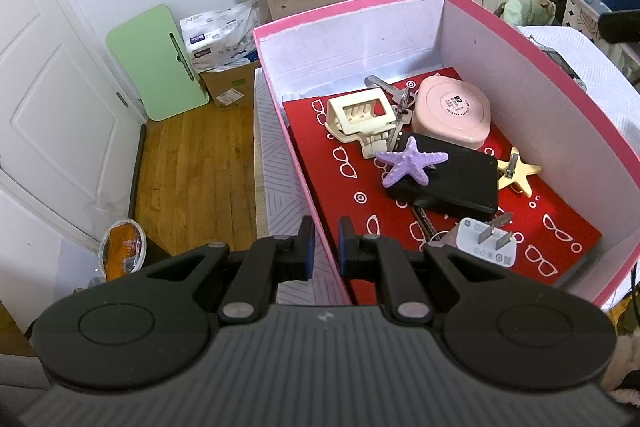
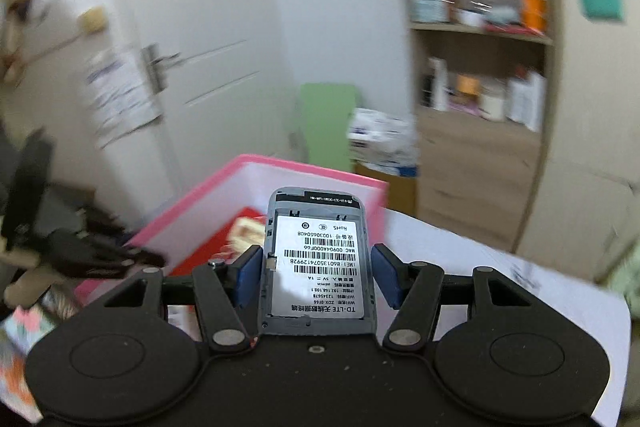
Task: Organize rigid objects
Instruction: 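Place the grey phone into the box beside the starfish and release, then grasp the black battery with the right gripper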
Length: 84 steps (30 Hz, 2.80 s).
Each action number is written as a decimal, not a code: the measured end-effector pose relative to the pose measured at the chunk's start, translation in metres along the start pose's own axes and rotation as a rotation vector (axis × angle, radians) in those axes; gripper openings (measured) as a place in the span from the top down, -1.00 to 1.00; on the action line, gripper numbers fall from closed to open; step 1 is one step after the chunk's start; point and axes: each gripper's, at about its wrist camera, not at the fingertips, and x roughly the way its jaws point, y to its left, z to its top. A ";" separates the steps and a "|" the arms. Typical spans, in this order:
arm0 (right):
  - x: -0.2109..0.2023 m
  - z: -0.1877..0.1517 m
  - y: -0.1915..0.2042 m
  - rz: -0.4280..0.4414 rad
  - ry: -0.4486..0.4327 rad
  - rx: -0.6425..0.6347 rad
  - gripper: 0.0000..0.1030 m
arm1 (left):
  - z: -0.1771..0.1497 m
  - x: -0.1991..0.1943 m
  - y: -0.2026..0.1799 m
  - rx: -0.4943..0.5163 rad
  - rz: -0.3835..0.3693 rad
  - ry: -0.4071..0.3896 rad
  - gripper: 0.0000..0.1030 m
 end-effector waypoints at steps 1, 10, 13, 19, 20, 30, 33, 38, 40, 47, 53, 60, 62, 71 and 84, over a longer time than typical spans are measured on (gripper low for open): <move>0.004 0.003 0.009 0.017 0.011 -0.026 -0.25 | 0.000 0.000 0.000 0.003 0.002 0.000 0.81; 0.077 0.002 0.065 0.080 0.250 -0.170 -0.25 | -0.001 0.000 0.003 -0.022 -0.016 -0.003 0.80; 0.093 -0.002 0.071 0.042 0.280 -0.205 -0.25 | -0.001 0.000 0.003 -0.023 -0.018 -0.005 0.80; 0.105 -0.012 0.088 0.044 0.331 -0.252 -0.25 | 0.000 0.001 0.004 -0.024 -0.019 -0.005 0.80; 0.106 -0.013 0.091 0.055 0.336 -0.254 -0.25 | 0.000 0.001 0.004 -0.023 -0.019 -0.005 0.80; 0.096 -0.008 0.089 0.133 0.332 -0.216 -0.27 | 0.000 0.002 0.004 -0.025 -0.021 -0.011 0.80; 0.075 -0.001 0.074 0.156 0.280 -0.166 -0.38 | -0.001 0.002 0.004 -0.024 -0.025 -0.012 0.80; 0.030 0.008 0.046 0.108 0.167 -0.106 -0.39 | -0.001 0.001 0.004 -0.023 -0.024 -0.013 0.80; 0.015 0.009 0.030 0.067 0.119 -0.069 -0.44 | -0.001 0.002 0.005 -0.023 -0.024 -0.014 0.80; -0.011 -0.010 -0.033 -0.125 0.052 0.038 -0.51 | -0.001 0.001 0.004 -0.024 -0.025 -0.013 0.80; 0.003 -0.036 -0.077 -0.244 0.114 0.126 -0.50 | -0.001 0.001 0.004 -0.025 -0.024 -0.013 0.80; 0.033 -0.059 -0.092 -0.311 0.174 0.110 -0.39 | 0.000 0.002 0.002 -0.019 -0.026 -0.005 0.79; 0.042 -0.060 -0.093 -0.336 0.173 0.092 -0.40 | 0.001 0.002 0.002 -0.016 -0.023 -0.006 0.79; 0.100 -0.062 -0.134 -0.464 0.211 0.127 -0.58 | 0.000 0.002 0.002 -0.017 -0.023 -0.005 0.79; 0.076 -0.056 -0.113 -0.481 0.198 0.117 0.25 | 0.000 0.002 0.001 -0.019 -0.023 -0.010 0.79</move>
